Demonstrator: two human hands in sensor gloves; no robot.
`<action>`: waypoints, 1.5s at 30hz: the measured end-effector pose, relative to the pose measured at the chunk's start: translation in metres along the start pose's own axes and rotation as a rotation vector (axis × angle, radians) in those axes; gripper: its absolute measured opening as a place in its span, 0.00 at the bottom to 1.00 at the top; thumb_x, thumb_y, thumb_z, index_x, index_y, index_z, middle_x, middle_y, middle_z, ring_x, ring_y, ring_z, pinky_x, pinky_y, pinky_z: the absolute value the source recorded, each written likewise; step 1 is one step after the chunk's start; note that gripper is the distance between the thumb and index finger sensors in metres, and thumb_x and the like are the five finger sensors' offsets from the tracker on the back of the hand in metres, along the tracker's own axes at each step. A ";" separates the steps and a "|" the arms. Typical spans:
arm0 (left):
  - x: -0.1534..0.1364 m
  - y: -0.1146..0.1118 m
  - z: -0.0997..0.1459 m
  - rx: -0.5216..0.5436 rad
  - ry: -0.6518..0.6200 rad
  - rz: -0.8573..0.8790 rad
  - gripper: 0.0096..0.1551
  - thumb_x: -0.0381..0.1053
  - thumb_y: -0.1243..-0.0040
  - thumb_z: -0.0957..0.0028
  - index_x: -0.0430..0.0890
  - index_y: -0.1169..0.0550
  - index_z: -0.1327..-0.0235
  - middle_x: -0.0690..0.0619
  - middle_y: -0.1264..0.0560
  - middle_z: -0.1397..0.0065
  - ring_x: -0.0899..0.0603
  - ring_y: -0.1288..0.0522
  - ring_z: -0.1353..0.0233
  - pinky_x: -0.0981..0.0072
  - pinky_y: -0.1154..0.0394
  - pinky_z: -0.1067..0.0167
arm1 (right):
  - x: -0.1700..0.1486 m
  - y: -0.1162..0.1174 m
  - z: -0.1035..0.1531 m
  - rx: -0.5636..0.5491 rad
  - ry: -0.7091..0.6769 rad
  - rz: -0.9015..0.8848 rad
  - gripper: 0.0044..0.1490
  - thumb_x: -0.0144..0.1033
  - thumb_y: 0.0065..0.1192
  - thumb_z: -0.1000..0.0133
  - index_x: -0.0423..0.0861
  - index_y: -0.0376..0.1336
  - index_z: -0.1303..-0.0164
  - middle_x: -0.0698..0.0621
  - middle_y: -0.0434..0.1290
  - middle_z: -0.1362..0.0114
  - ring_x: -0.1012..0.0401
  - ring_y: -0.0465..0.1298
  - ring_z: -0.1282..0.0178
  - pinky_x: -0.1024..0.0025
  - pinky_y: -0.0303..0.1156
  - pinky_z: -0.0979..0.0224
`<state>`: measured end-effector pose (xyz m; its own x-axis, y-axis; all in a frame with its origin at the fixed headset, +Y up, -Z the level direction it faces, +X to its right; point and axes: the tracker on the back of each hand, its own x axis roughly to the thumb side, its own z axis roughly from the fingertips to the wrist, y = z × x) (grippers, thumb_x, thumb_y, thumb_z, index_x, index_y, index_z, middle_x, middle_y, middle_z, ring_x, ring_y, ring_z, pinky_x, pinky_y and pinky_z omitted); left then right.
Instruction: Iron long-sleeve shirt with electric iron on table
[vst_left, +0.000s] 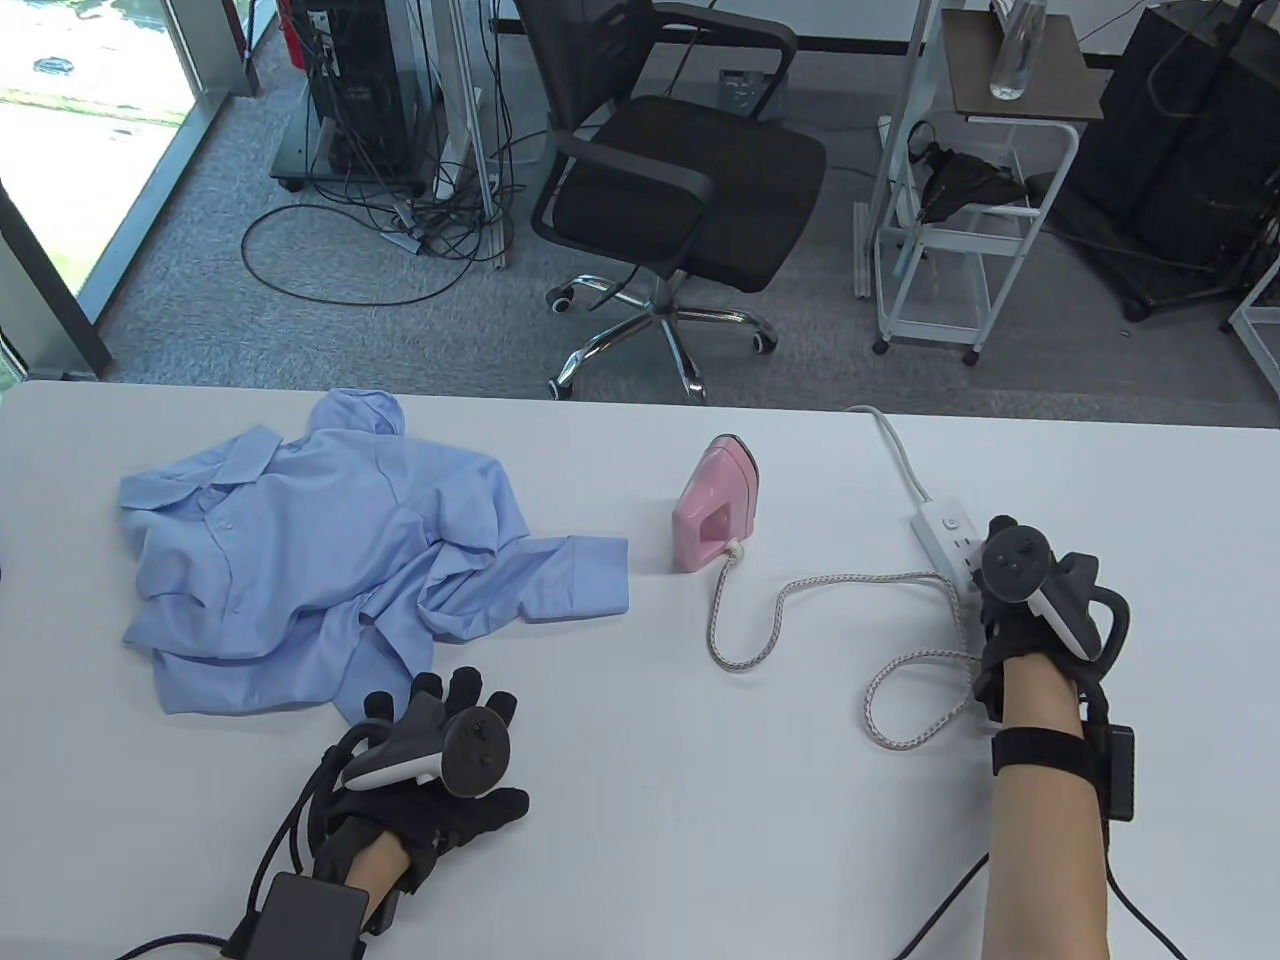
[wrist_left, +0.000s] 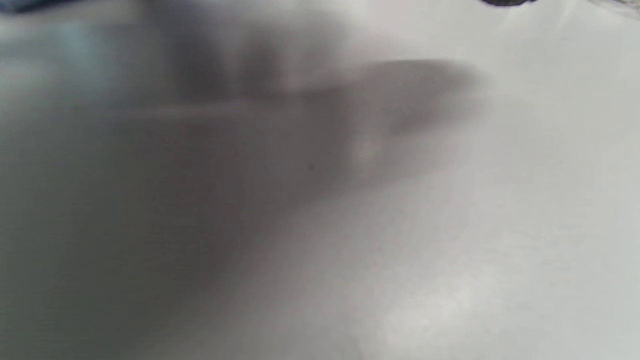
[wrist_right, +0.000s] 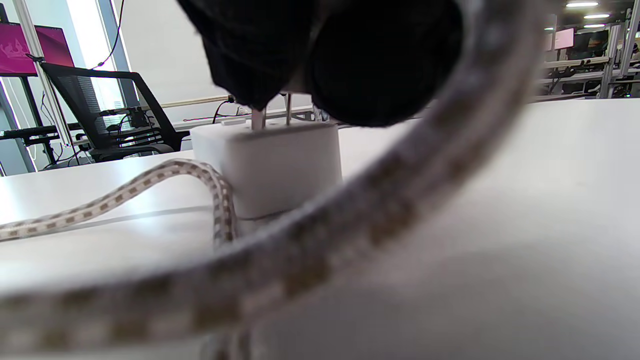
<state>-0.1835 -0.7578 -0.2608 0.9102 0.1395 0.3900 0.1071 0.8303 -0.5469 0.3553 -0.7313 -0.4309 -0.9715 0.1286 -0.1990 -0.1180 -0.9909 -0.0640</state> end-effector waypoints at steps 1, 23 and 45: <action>0.000 0.000 0.000 0.000 0.000 0.000 0.62 0.76 0.64 0.40 0.40 0.71 0.17 0.26 0.77 0.21 0.14 0.68 0.24 0.08 0.65 0.43 | -0.001 0.000 0.000 -0.009 0.000 -0.011 0.41 0.33 0.69 0.41 0.45 0.53 0.19 0.37 0.73 0.31 0.55 0.81 0.57 0.45 0.78 0.34; 0.000 -0.002 -0.002 -0.055 0.019 0.001 0.62 0.75 0.64 0.40 0.40 0.71 0.17 0.26 0.77 0.22 0.14 0.68 0.24 0.08 0.65 0.43 | 0.025 0.012 -0.007 0.044 0.138 0.075 0.39 0.37 0.64 0.37 0.39 0.53 0.18 0.39 0.77 0.48 0.58 0.80 0.69 0.49 0.82 0.44; 0.003 0.004 0.002 -0.039 0.013 0.007 0.62 0.75 0.63 0.40 0.39 0.71 0.17 0.26 0.78 0.22 0.14 0.69 0.24 0.08 0.66 0.43 | 0.014 -0.033 -0.005 0.090 0.133 0.064 0.50 0.60 0.46 0.35 0.46 0.36 0.13 0.33 0.60 0.20 0.41 0.75 0.39 0.33 0.69 0.30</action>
<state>-0.1810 -0.7534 -0.2604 0.9160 0.1378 0.3769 0.1163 0.8077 -0.5780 0.3469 -0.6967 -0.4367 -0.9425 0.0634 -0.3283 -0.0809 -0.9959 0.0400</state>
